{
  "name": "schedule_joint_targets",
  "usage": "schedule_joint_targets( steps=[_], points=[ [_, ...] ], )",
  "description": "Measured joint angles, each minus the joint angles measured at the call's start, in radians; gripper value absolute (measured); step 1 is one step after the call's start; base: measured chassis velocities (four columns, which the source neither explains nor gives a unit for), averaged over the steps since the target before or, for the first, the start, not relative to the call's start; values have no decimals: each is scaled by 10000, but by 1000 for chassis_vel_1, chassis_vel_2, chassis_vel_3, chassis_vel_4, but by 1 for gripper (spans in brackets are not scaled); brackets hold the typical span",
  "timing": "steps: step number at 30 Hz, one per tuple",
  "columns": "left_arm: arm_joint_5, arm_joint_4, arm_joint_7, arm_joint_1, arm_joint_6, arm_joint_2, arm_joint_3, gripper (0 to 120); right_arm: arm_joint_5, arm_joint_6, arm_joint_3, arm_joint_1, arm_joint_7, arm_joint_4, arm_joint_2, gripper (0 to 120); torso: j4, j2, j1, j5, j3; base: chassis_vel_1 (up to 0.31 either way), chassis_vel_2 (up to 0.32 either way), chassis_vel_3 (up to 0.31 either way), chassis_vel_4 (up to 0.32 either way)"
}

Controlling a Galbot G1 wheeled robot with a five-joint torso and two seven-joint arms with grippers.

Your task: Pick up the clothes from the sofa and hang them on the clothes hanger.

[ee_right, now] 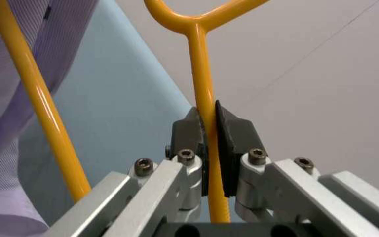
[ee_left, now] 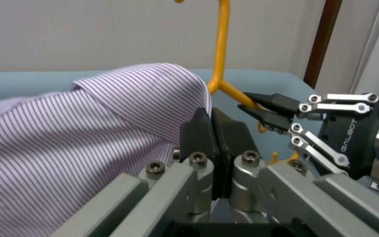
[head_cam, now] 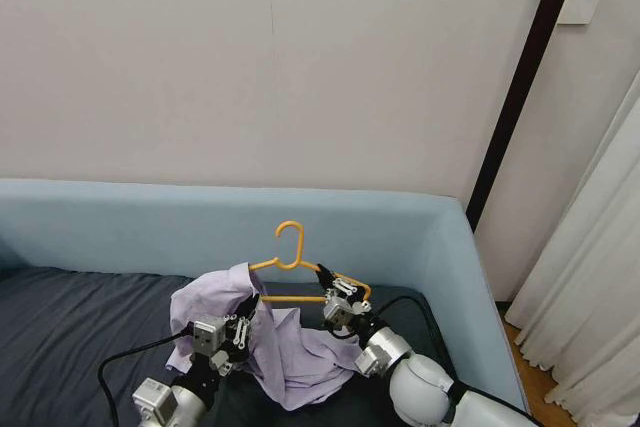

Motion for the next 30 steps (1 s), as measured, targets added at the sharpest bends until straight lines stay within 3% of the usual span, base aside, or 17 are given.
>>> schedule_joint_targets(
  steps=[15,21,24,30],
  points=[
    [307,180,203,85,-100,-73,283,0,2724,-213,-655,67,795,647,395,4,1,0,0,-1,0,0,0,0,0],
    [402,169,216,176,-250,-83,293,0,2805,-360,-562,-9,954,743,341,4,0,1,0,0,0,0,0,0,0],
    [865,171,266,409,-800,-103,137,0,2436,-362,-336,-58,1028,685,331,4,0,0,0,0,0,0,0,0,0],
    [2531,253,283,1349,-2248,235,-929,22,1826,-59,198,44,1040,366,362,4,0,0,0,-1,0,0,0,0,0]
  ],
)
